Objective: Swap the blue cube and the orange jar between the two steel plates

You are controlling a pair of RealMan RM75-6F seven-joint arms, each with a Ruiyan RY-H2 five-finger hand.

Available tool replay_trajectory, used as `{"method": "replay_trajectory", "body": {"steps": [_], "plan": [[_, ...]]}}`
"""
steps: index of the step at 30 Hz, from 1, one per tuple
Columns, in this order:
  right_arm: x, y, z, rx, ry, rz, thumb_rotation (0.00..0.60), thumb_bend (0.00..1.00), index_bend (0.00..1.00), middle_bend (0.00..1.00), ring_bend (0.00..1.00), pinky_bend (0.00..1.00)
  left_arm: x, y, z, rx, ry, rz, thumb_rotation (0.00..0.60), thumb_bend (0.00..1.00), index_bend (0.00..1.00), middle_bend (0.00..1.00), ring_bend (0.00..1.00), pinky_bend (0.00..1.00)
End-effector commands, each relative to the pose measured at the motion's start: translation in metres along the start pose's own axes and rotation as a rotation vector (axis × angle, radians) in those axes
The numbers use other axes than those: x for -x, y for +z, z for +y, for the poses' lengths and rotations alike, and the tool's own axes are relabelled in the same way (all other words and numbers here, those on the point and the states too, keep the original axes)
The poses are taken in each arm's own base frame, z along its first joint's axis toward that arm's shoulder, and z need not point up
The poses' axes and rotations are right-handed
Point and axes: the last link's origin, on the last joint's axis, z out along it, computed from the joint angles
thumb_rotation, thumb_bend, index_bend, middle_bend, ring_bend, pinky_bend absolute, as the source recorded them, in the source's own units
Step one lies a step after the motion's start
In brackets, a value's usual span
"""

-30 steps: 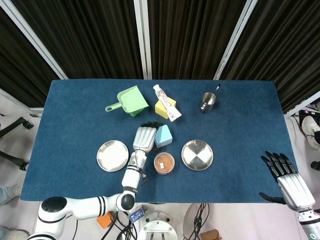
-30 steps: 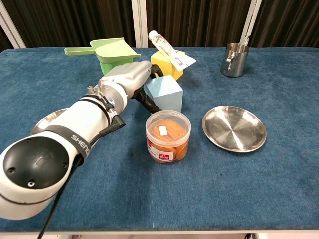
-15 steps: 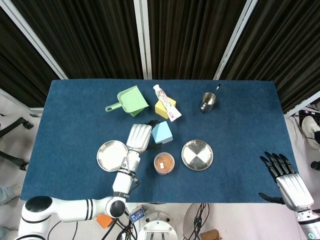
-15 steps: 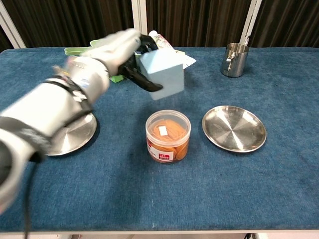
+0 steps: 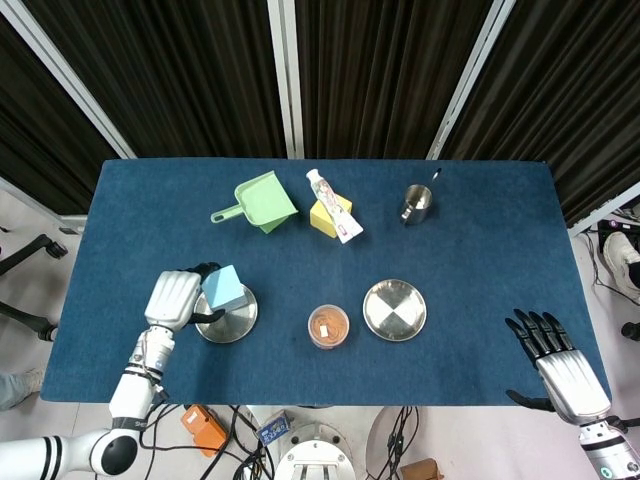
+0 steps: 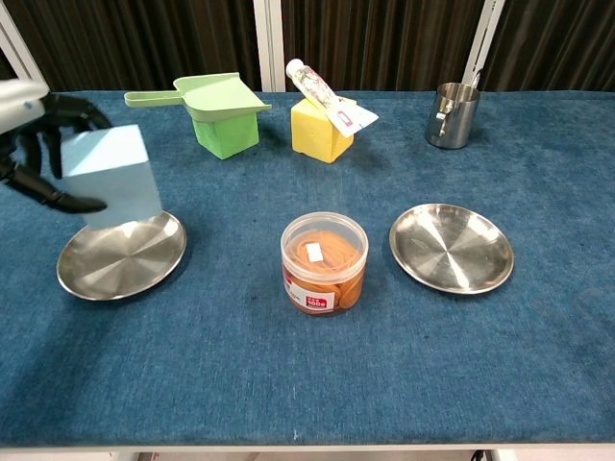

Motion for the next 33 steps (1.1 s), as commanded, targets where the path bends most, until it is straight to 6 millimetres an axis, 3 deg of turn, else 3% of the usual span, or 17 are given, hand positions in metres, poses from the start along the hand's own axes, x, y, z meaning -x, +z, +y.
{"method": "replay_trajectory", "body": {"steps": [1,3,8,14,18,23,27,33], "plan": [[0.001,0.001,-0.001,-0.003,-0.002,0.005,0.523,0.18,0.0,0.0,0.0,0.0,0.017,-0.007,-0.024,-0.019,-0.024,-0.057,0.6,0.27,0.51,0.51,0.48,0.53],[0.002,0.003,-0.002,-0.007,-0.006,0.008,0.523,0.18,0.0,0.0,0.0,0.0,0.021,-0.007,-0.026,-0.01,-0.059,-0.074,0.6,0.17,0.45,0.45,0.43,0.49],[0.006,0.015,-0.013,-0.057,-0.006,0.0,0.524,0.18,0.0,0.0,0.0,0.0,0.027,-0.01,-0.028,0.003,-0.001,-0.085,0.6,0.03,0.28,0.25,0.26,0.37],[-0.004,0.048,-0.046,-0.186,-0.013,0.012,0.523,0.18,0.0,0.0,0.0,0.0,0.019,-0.029,-0.024,0.017,-0.004,-0.117,0.6,0.0,0.13,0.13,0.13,0.33],[-0.012,0.087,-0.088,-0.293,0.026,-0.022,0.522,0.18,0.0,0.0,0.0,0.0,-0.008,-0.048,-0.021,0.068,-0.041,-0.033,0.579,0.0,0.09,0.1,0.1,0.32],[-0.007,0.14,-0.145,-0.386,0.033,-0.12,0.524,0.18,0.0,0.0,0.0,0.0,-0.032,-0.077,-0.033,0.08,-0.069,0.059,0.574,0.0,0.09,0.1,0.1,0.31],[0.016,0.181,-0.193,-0.43,0.01,-0.186,0.523,0.18,0.0,0.0,0.0,0.0,-0.042,-0.095,-0.051,0.048,-0.076,0.111,0.573,0.0,0.09,0.1,0.1,0.31],[0.05,0.219,-0.246,-0.426,0.003,-0.244,0.523,0.18,0.0,0.0,0.0,0.0,-0.044,-0.103,-0.074,-0.009,-0.119,0.114,0.576,0.0,0.09,0.1,0.1,0.3]]}}
